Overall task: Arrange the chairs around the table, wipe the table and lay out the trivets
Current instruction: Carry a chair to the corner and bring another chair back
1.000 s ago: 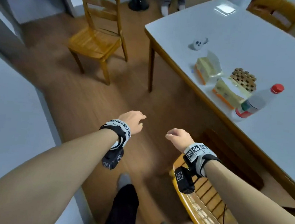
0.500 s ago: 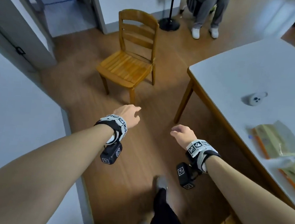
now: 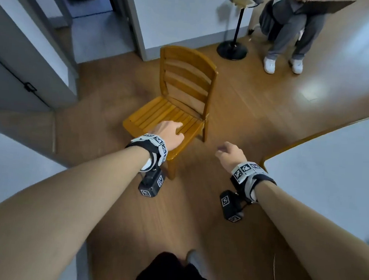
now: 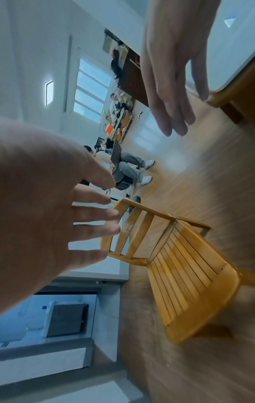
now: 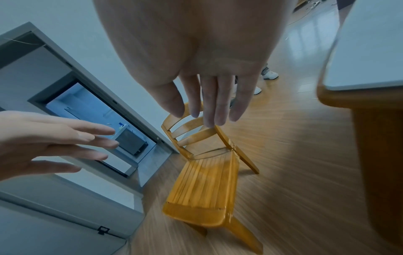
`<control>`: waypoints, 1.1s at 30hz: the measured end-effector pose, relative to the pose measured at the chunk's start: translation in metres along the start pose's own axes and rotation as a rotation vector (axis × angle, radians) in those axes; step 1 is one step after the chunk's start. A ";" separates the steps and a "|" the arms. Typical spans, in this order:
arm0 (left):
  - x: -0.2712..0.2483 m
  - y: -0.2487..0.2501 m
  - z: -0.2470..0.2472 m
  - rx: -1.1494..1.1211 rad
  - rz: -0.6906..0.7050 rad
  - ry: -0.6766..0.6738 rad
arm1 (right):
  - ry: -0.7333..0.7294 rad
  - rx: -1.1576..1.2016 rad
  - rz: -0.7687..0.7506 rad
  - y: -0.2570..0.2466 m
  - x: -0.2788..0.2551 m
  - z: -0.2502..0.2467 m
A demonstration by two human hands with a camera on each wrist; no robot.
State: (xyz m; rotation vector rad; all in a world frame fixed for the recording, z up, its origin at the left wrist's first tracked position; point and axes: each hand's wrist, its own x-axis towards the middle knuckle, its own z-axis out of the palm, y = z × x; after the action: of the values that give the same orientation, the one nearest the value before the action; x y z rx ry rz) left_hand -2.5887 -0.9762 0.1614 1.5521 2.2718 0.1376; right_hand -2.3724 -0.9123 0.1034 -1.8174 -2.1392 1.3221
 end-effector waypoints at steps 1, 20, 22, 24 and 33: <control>0.022 0.001 -0.003 -0.007 -0.001 -0.007 | -0.003 -0.005 -0.005 -0.010 0.022 -0.009; 0.426 -0.095 -0.059 -0.160 -0.216 -0.187 | -0.197 -0.254 -0.117 -0.216 0.468 -0.071; 0.442 -0.108 -0.058 -0.162 -0.278 -0.205 | -0.238 -0.306 -0.204 -0.238 0.505 -0.062; 0.456 -0.121 -0.053 -0.163 -0.341 -0.198 | -0.318 -0.365 -0.311 -0.257 0.540 -0.053; 0.483 -0.098 -0.026 -0.453 -0.882 -0.059 | -0.770 -0.687 -0.714 -0.299 0.645 -0.020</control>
State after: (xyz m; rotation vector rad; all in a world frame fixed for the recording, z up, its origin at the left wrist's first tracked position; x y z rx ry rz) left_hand -2.8365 -0.5692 0.0328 0.2699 2.4273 0.3182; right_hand -2.8002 -0.3549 -0.0058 -0.3733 -3.4641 1.2651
